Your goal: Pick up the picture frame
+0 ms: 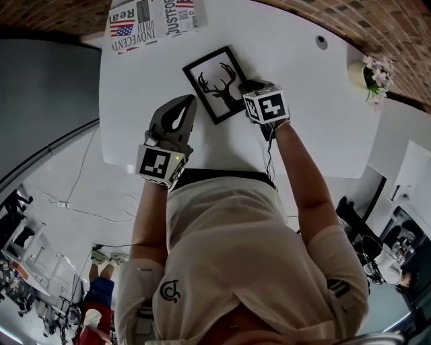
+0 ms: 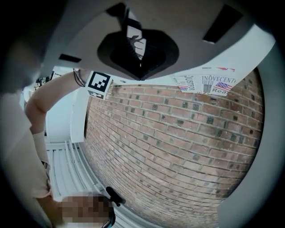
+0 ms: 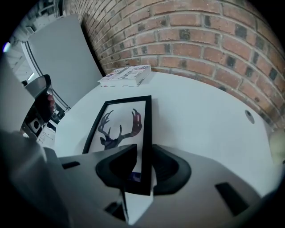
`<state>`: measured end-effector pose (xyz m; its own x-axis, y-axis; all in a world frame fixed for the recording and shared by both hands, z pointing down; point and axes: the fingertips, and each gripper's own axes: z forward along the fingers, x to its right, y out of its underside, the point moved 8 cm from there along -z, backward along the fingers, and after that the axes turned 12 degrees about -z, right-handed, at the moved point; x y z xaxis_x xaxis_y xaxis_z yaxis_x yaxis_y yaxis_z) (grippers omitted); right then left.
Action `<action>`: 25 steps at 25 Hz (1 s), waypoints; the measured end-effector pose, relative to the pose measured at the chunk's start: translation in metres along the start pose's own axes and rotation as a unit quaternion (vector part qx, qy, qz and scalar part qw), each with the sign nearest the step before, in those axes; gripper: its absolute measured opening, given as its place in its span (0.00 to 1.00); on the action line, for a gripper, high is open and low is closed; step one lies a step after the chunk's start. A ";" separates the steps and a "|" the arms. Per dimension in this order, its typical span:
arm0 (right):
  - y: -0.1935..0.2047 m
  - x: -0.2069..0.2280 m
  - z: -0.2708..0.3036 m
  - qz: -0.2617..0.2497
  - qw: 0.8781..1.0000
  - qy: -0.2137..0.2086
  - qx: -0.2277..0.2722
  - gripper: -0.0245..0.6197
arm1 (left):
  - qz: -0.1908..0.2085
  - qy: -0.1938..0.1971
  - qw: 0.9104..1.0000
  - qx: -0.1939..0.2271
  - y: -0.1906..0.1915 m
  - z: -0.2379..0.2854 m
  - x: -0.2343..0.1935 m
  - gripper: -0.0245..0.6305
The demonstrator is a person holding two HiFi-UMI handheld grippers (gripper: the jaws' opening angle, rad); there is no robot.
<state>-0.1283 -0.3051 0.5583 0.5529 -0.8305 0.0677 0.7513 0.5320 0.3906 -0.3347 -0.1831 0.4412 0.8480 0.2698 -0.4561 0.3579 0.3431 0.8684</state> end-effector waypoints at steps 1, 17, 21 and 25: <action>0.000 0.000 -0.001 0.001 1.000 0.002 0.001 0.21 | 0.002 0.002 1.000 -0.001 0.000 0.000 0.002 0.06; 0.043 -0.012 -0.029 0.034 0.999 0.036 0.007 0.16 | 0.004 -0.015 1.000 -0.022 0.028 -0.029 0.049 0.06; 0.058 -0.019 -0.038 0.037 0.998 0.045 0.007 0.16 | -0.004 -0.019 1.000 -0.020 0.035 -0.038 0.061 0.06; 0.075 -0.022 -0.045 0.049 0.997 0.056 0.010 0.16 | 0.000 -0.015 1.000 -0.023 0.044 -0.045 0.074 0.06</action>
<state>-0.0681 -0.2394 0.5452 0.6608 -0.7505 0.0045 0.6848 0.6054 0.4056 -0.2741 -0.1077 0.4374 0.8598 0.2426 -0.4493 0.3402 0.3838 0.8584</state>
